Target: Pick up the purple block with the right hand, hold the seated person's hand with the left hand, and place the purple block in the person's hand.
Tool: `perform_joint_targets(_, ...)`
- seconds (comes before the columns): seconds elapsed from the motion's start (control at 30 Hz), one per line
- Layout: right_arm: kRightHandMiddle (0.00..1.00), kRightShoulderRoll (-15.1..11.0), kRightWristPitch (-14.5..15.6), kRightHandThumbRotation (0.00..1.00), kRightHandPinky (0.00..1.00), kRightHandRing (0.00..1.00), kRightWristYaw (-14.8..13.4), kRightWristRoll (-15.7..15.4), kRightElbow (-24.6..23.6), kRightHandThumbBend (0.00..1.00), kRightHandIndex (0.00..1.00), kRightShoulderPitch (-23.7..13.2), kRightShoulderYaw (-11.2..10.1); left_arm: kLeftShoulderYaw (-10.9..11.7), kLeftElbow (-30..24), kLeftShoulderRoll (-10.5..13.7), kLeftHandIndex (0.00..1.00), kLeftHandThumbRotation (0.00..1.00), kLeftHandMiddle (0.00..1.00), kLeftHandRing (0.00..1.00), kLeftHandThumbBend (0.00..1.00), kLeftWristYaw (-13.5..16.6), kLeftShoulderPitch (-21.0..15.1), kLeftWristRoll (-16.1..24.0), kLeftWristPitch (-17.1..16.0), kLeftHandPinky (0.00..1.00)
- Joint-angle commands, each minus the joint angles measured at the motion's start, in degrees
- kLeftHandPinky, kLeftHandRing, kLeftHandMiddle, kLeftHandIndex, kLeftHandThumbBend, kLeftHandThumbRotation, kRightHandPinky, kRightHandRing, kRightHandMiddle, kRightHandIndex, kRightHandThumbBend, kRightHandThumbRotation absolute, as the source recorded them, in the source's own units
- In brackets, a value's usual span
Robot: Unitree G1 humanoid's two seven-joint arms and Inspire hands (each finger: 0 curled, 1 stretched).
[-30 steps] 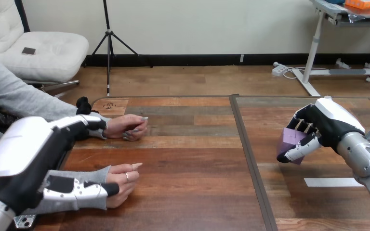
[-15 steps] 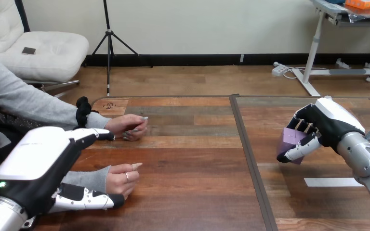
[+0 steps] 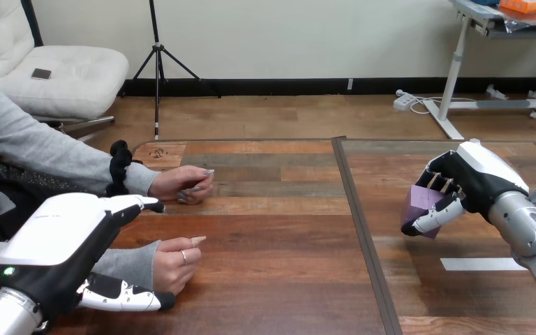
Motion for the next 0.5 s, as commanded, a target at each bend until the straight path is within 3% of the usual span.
perform_joint_targets(0.0,0.43,-0.1,0.4,0.00,0.32,0.37,-0.9,0.8,-2.3,0.86,0.45,-2.7,-1.1,-0.6,0.5,1.8,0.82,0.46,0.85,0.83,1.00,1.5,-3.3,0.3,0.1,0.76)
perform_joint_targets(0.47,0.45,-0.2,0.9,0.00,0.36,0.40,-0.6,0.8,-2.1,0.86,0.45,-2.9,-1.0,-1.4,0.9,2.4,0.84,0.47,0.88,0.85,1.00,1.1,-3.6,0.9,1.2,0.77)
